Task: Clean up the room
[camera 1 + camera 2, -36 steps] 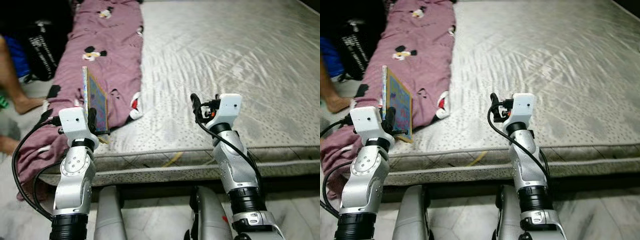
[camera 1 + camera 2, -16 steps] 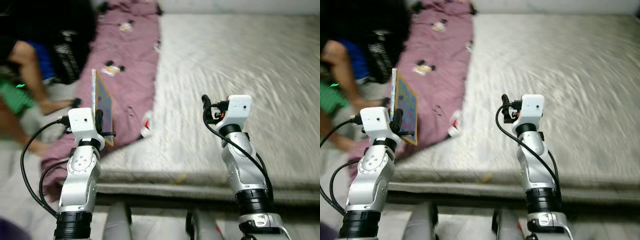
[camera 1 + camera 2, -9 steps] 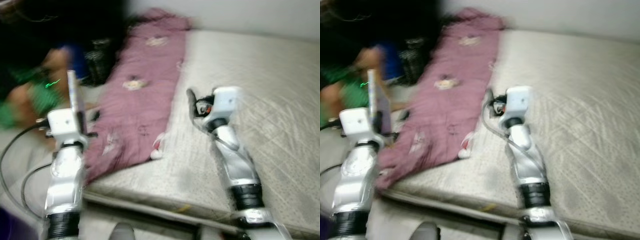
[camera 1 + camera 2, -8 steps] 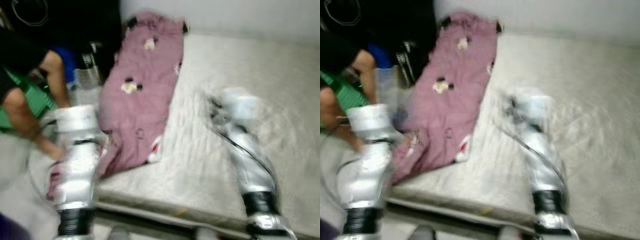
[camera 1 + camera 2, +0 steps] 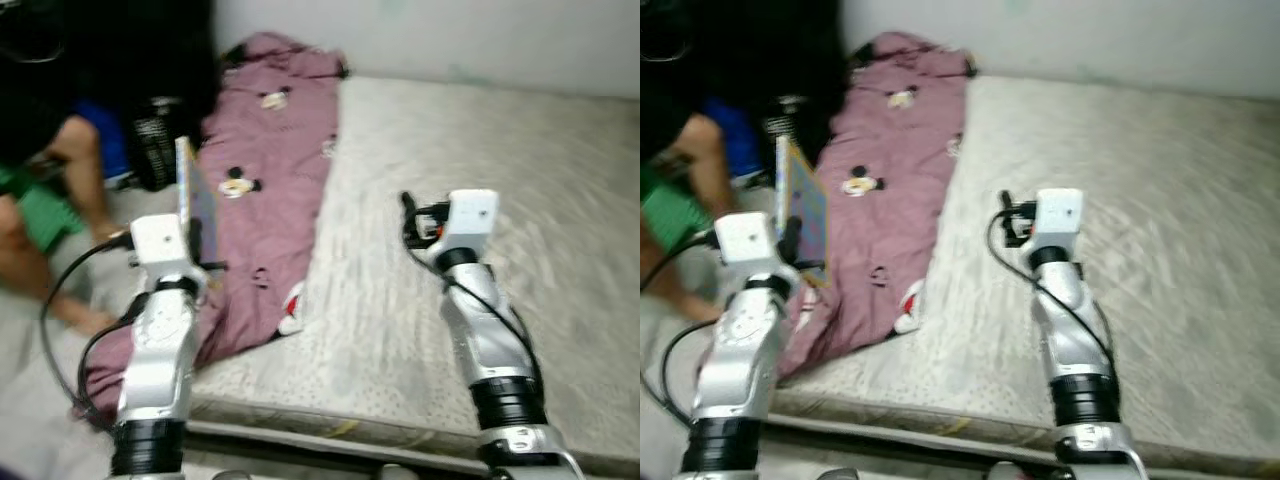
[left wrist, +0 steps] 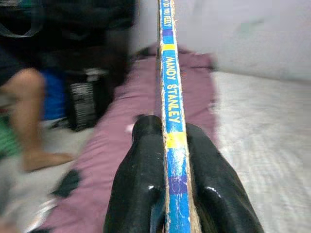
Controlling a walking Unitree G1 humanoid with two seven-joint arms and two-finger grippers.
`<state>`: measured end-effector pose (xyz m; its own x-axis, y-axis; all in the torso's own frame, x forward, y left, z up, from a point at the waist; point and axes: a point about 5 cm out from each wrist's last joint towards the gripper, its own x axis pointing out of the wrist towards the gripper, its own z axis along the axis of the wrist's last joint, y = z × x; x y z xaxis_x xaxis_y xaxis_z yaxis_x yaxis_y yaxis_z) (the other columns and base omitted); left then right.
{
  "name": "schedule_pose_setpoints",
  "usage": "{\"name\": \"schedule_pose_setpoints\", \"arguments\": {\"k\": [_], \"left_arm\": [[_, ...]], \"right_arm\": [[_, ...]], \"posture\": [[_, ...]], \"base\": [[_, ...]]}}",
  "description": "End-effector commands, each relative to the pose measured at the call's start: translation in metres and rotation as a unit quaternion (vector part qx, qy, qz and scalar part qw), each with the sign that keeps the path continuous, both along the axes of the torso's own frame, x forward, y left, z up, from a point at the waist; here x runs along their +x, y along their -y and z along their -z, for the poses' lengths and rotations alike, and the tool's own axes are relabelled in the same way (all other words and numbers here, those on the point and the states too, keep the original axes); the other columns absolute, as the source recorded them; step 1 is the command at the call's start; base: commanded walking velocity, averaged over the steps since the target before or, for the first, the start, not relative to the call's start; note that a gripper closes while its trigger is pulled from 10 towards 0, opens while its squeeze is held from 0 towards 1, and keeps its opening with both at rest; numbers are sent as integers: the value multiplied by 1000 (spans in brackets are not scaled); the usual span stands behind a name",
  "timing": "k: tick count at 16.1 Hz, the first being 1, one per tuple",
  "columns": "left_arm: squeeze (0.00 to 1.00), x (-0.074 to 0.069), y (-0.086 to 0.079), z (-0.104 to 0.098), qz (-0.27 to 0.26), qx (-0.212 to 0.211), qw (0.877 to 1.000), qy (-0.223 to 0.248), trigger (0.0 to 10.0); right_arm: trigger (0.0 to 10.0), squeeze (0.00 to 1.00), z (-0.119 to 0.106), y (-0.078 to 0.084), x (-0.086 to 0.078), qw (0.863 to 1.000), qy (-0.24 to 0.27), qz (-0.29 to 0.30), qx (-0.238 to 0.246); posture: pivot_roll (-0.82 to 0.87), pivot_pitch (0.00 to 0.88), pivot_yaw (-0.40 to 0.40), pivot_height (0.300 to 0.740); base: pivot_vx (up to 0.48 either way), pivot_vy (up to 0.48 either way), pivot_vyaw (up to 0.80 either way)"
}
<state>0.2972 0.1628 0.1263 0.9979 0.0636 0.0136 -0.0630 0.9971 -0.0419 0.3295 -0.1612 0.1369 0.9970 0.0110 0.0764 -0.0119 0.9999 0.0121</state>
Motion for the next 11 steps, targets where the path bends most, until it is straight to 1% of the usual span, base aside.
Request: {"name": "schedule_pose_setpoints", "arguments": {"k": [1,2,5,11], "left_arm": [[0,1,-3,-7,-1,4,1000,19,10000],[0,1,-2,-7,1,4,1000,19,10000],[0,0,-1,-7,1,-2,1000,19,10000],[0,0,-1,-5,-2,-8,1000,18,10000]], "right_arm": [[10000,0,-1,-4,0,1000,1,-10,3],[10000,0,-1,-5,1,1000,2,-12,3],[10000,0,-3,-7,2,1000,3,-17,2],[10000,0,-3,-6,1,1000,3,-18,2]], "posture": [[-17,0,2,740],[-17,0,2,740],[-18,0,-2,740],[-22,0,-2,740]], "base": [[0,0,-800],[0,0,-563],[0,-279,0],[0,-374,0]]}}
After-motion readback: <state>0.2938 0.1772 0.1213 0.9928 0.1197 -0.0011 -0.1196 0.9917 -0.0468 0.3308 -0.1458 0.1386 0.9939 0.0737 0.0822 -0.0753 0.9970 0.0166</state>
